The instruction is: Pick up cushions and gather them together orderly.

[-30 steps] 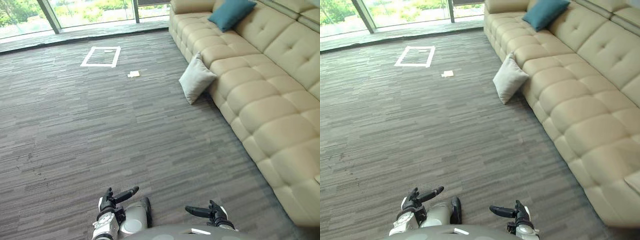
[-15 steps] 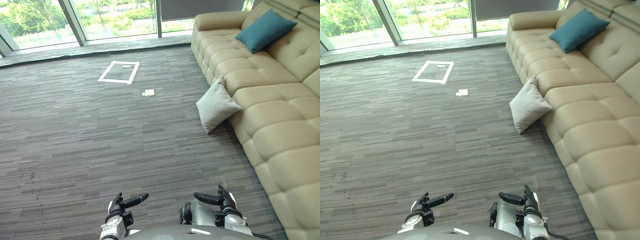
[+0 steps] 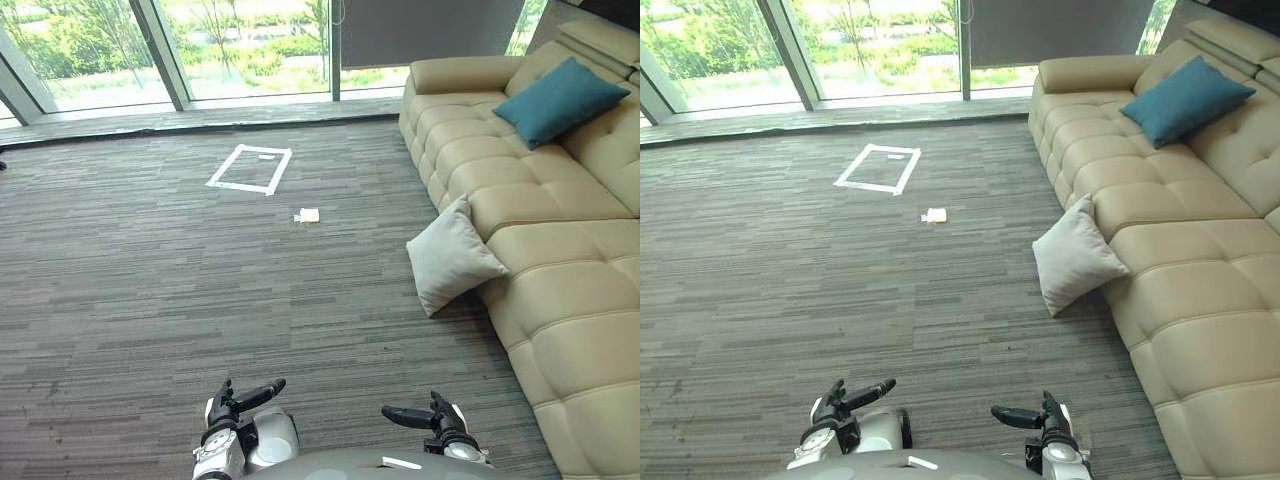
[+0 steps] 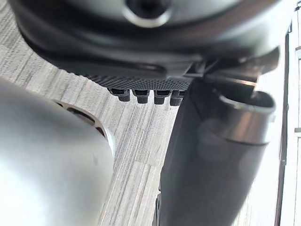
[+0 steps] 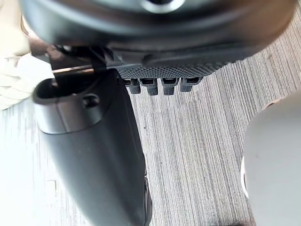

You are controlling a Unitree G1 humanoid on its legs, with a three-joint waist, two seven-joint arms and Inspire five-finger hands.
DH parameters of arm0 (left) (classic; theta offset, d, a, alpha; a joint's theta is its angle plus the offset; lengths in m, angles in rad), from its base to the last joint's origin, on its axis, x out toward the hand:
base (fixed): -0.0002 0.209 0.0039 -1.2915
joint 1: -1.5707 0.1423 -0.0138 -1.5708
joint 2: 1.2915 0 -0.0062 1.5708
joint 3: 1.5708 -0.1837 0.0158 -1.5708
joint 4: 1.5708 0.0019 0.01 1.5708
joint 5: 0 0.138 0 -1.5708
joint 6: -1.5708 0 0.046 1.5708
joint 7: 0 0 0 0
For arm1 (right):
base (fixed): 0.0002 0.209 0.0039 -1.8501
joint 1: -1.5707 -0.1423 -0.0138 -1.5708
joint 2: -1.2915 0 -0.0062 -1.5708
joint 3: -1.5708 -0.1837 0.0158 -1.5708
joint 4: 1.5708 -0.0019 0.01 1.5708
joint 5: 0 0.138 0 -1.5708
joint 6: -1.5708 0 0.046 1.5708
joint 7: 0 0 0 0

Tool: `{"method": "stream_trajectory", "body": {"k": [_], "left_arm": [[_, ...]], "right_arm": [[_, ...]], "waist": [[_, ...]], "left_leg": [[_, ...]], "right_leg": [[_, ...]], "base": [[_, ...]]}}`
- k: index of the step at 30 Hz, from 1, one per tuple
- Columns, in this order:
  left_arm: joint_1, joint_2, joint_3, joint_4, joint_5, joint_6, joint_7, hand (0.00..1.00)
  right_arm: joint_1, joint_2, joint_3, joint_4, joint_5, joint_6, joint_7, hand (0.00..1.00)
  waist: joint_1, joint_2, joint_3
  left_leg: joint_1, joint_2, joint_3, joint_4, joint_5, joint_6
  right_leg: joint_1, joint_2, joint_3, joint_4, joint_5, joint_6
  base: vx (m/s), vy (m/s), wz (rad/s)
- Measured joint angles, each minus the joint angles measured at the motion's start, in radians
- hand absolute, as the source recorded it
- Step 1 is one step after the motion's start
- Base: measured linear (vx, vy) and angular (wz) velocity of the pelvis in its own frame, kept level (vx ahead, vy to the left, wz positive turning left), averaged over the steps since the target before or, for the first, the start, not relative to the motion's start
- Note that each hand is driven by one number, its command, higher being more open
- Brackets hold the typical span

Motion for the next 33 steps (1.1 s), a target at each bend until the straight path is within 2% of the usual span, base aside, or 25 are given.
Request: {"method": "stream_trajectory", "body": {"k": [1, 2, 4, 5, 6, 7, 8, 9, 10, 11, 13, 15, 17, 18, 19, 20, 22, 23, 24, 26, 27, 28, 30, 32, 33], "left_arm": [[0.001, 0.009, 0.000, 0.000, -0.007, -0.001, -0.001, 1.00], [0.001, 0.023, -0.001, 0.001, -0.002, 0.000, 0.000, 1.00], [-0.007, 0.044, -0.007, 0.021, 0.008, 0.002, -0.001, 1.00], [-0.027, 0.051, -0.008, 0.048, 0.009, 0.010, 0.004, 1.00], [-0.031, 0.052, -0.008, 0.055, 0.009, 0.012, 0.006, 1.00], [-0.038, 0.051, -0.010, 0.075, 0.008, 0.025, 0.020, 1.00], [-0.036, 0.051, -0.015, 0.077, 0.008, 0.025, 0.023, 1.00], [-0.028, 0.048, -0.020, 0.077, 0.008, 0.025, 0.024, 1.00], [-0.027, 0.048, -0.020, 0.077, 0.008, 0.025, 0.024, 1.00], [-0.020, 0.046, -0.025, 0.077, 0.008, 0.025, 0.023, 1.00], [-0.014, 0.050, -0.061, 0.079, 0.009, 0.025, 0.021, 1.00], [-0.025, 0.044, -0.063, 0.079, 0.009, 0.025, 0.017, 1.00], [-0.030, 0.043, -0.087, 0.081, 0.010, 0.025, 0.017, 1.00], [-0.030, 0.047, -0.105, 0.085, 0.015, 0.026, 0.009, 1.00], [-0.035, 0.043, -0.107, 0.093, 0.018, 0.026, 0.003, 1.00], [-0.042, 0.022, -0.108, 0.098, 0.025, 0.025, -0.003, 1.00], [-0.041, 0.015, -0.106, 0.096, 0.044, 0.024, -0.006, 1.00], [-0.040, 0.014, -0.097, 0.096, 0.050, 0.024, -0.006, 1.00], [-0.038, 0.016, -0.087, 0.092, 0.050, 0.024, -0.008, 1.00], [-0.024, 0.015, -0.075, 0.060, 0.051, 0.024, -0.013, 1.00], [-0.011, 0.012, -0.045, 0.039, 0.051, 0.022, -0.018, 1.00], [-0.009, 0.006, -0.037, 0.034, 0.051, 0.022, -0.018, 1.00], [-0.007, 0.004, -0.007, 0.016, 0.045, 0.022, -0.017, 1.00], [-0.013, 0.003, 0.008, 0.014, 0.038, 0.020, -0.011, 1.00], [-0.016, -0.002, 0.010, 0.011, 0.038, 0.016, -0.009, 1.00]], "right_arm": [[0.008, 0.010, -0.001, 0.001, 0.000, 0.002, -0.003, 1.00], [0.015, 0.028, 0.000, -0.001, 0.000, 0.002, -0.003, 1.00], [0.020, 0.049, 0.000, -0.006, -0.001, 0.004, 0.003, 1.00], [0.012, 0.039, 0.001, -0.006, -0.003, 0.004, 0.013, 1.00], [0.009, 0.036, 0.001, -0.006, -0.003, 0.004, 0.013, 1.00], [-0.007, 0.028, 0.001, -0.011, -0.003, 0.000, 0.012, 1.00], [-0.008, 0.027, 0.003, -0.019, -0.003, -0.006, 0.009, 1.00], [-0.007, 0.027, 0.003, -0.034, -0.004, -0.021, 0.001, 1.00], [-0.007, 0.027, 0.003, -0.035, -0.004, -0.023, 0.000, 1.00], [-0.008, 0.028, 0.003, -0.047, -0.004, -0.034, -0.003, 1.00], [-0.012, 0.030, 0.002, -0.055, -0.006, -0.046, -0.004, 1.00], [-0.027, 0.027, -0.001, -0.055, -0.008, -0.050, -0.004, 1.00], [-0.036, 0.025, -0.001, -0.055, -0.011, -0.049, -0.001, 1.00], [-0.036, 0.020, -0.002, -0.063, -0.011, -0.045, 0.002, 1.00], [-0.037, 0.016, -0.005, -0.062, -0.011, -0.041, 0.004, 1.00], [-0.040, -0.006, -0.027, -0.054, -0.012, -0.036, 0.005, 1.00], [-0.040, 0.000, -0.076, -0.054, 0.000, -0.031, 0.004, 1.00], [-0.040, 0.005, -0.084, -0.053, 0.000, -0.031, 0.003, 1.00], [-0.037, 0.009, -0.078, -0.054, -0.001, -0.028, 0.001, 1.00], [-0.028, 0.005, -0.052, -0.053, -0.003, -0.026, 0.001, 1.00], [-0.026, -0.003, -0.029, -0.048, -0.003, -0.023, 0.001, 1.00], [-0.028, -0.005, -0.023, -0.044, -0.003, -0.022, 0.000, 1.00], [-0.031, -0.010, 0.000, -0.028, -0.001, -0.019, -0.001, 1.00], [-0.028, -0.009, -0.001, -0.015, -0.001, -0.011, -0.004, 1.00], [-0.028, -0.008, 0.001, -0.012, -0.001, -0.010, -0.004, 1.00]], "waist": [[0.005, -0.013, -0.014], [0.005, -0.048, -0.035], [-0.004, -0.080, -0.049], [-0.007, -0.079, -0.043], [-0.007, -0.078, -0.041], [-0.011, -0.062, -0.024], [-0.013, -0.057, -0.021], [-0.017, -0.051, -0.018], [-0.018, -0.050, -0.017], [-0.026, -0.047, -0.017], [-0.036, -0.040, -0.012], [-0.045, -0.031, -0.005], [-0.053, -0.022, 0.002], [-0.062, -0.023, 0.010], [-0.064, -0.020, 0.017], [-0.061, 0.013, 0.023], [-0.068, 0.019, 0.024], [-0.076, 0.019, 0.025], [-0.085, 0.016, 0.028], [-0.081, 0.013, 0.031], [-0.079, 0.018, 0.029], [-0.079, 0.019, 0.029], [-0.065, 0.016, 0.031], [-0.036, 0.006, 0.035], [-0.032, 0.003, 0.036]], "left_leg": [[-0.009, -0.030, 0.005, 0.065, 0.029, 0.016], [-0.012, -0.056, 0.016, 0.099, -0.001, 0.023], [-0.004, -0.102, 0.046, 0.124, -0.052, 0.052], [0.025, -0.120, 0.068, 0.130, -0.087, 0.076], [0.036, -0.122, 0.074, 0.129, -0.095, 0.078], [0.112, -0.133, 0.096, 0.097, -0.114, 0.094], [0.159, -0.138, 0.108, 0.060, -0.115, 0.094], [0.241, -0.141, 0.129, -0.008, -0.116, 0.093], [0.251, -0.142, 0.131, -0.016, -0.116, 0.092], [0.310, -0.141, 0.151, -0.071, -0.116, 0.088], [0.382, -0.139, 0.191, -0.140, -0.111, 0.080], [0.440, -0.137, 0.222, -0.191, -0.111, 0.077], [0.467, -0.135, 0.229, -0.218, -0.112, 0.069], [0.490, -0.143, 0.222, -0.232, -0.113, 0.046], [0.507, -0.144, 0.218, -0.239, -0.119, 0.031], [0.521, -0.125, 0.215, -0.249, -0.115, 0.018], [0.529, -0.115, 0.207, -0.222, -0.104, -0.001], [0.522, -0.099, 0.195, -0.176, -0.104, -0.004], [0.491, -0.063, 0.170, -0.050, -0.106, -0.024], [0.375, 0.000, 0.091, 0.272, -0.098, -0.105], [0.291, 0.031, 0.061, 0.470, -0.096, -0.112], [0.253, 0.039, 0.052, 0.524, -0.100, -0.105], [0.153, 0.037, 0.043, 0.557, -0.125, -0.058], [0.109, 0.006, 0.028, 0.441, -0.150, -0.013], [0.087, -0.028, -0.005, 0.329, -0.155, -0.004]], "right_leg": [[0.017, -0.034, 0.041, 0.008, -0.015, -0.005], [0.001, -0.074, 0.083, 0.045, -0.010, -0.001], [-0.072, -0.130, 0.152, 0.188, 0.026, 0.020], [-0.166, -0.150, 0.222, 0.382, 0.099, 0.002], [-0.190, -0.151, 0.234, 0.431, 0.129, -0.001], [-0.283, -0.157, 0.253, 0.634, 0.163, 0.003], [-0.315, -0.157, 0.231, 0.691, 0.161, 0.005], [-0.364, -0.155, 0.168, 0.738, 0.154, -0.004], [-0.370, -0.155, 0.157, 0.740, 0.152, -0.006], [-0.416, -0.149, 0.072, 0.736, 0.138, -0.018], [-0.462, -0.125, -0.074, 0.634, 0.100, -0.042], [-0.491, -0.087, -0.220, 0.459, 0.093, -0.059], [-0.515, -0.042, -0.252, 0.349, 0.101, -0.067], [-0.511, -0.014, -0.234, 0.247, 0.185, -0.127], [-0.498, -0.003, -0.233, 0.254, 0.196, -0.212], [-0.495, 0.011, -0.235, 0.281, 0.162, -0.214], [-0.489, 0.010, -0.239, 0.312, 0.099, -0.211], [-0.469, 0.017, -0.245, 0.308, 0.082, -0.206], [-0.427, 0.034, -0.249, 0.284, 0.069, -0.204], [-0.352, 0.079, -0.248, 0.214, 0.071, -0.205], [-0.301, 0.113, -0.232, 0.169, 0.071, -0.206], [-0.281, 0.127, -0.221, 0.146, 0.069, -0.203], [-0.230, 0.163, -0.174, 0.091, 0.077, -0.199], [-0.195, 0.170, -0.116, 0.065, 0.082, -0.204], [-0.170, 0.170, -0.068, 0.047, 0.083, -0.200]], "base": [[0.56, 0.548, -0.42], [0.49, 0.460, -0.30], [0.48, 0.453, -0.08], [0.45, 0.422, -0.09], [0.51, 0.437, -0.25], [0.41, 0.320, -0.28], [0.49, 0.332, -0.46], [0.32, 0.171, -0.33], [0.37, 0.170, -0.45], [0.33, 0.114, -0.44], [0.33, 0.075, -0.54], [0.38, -0.021, -0.44], [0.38, -0.100, -0.18], [0.38, -0.143, 0.06], [0.42, -0.156, 0.03], [0.26, -0.099, 0.00], [0.33, -0.170, 0.03], [0.38, -0.267, 0.12], [0.32, -0.292, 0.09], [0.27, -0.256, -0.22], [0.20, -0.137, -0.44], [0.27, -0.131, -0.62], [0.23, -0.060, -0.70], [0.24, 0.021, -0.99], [0.24, 0.059, -1.11]]}}
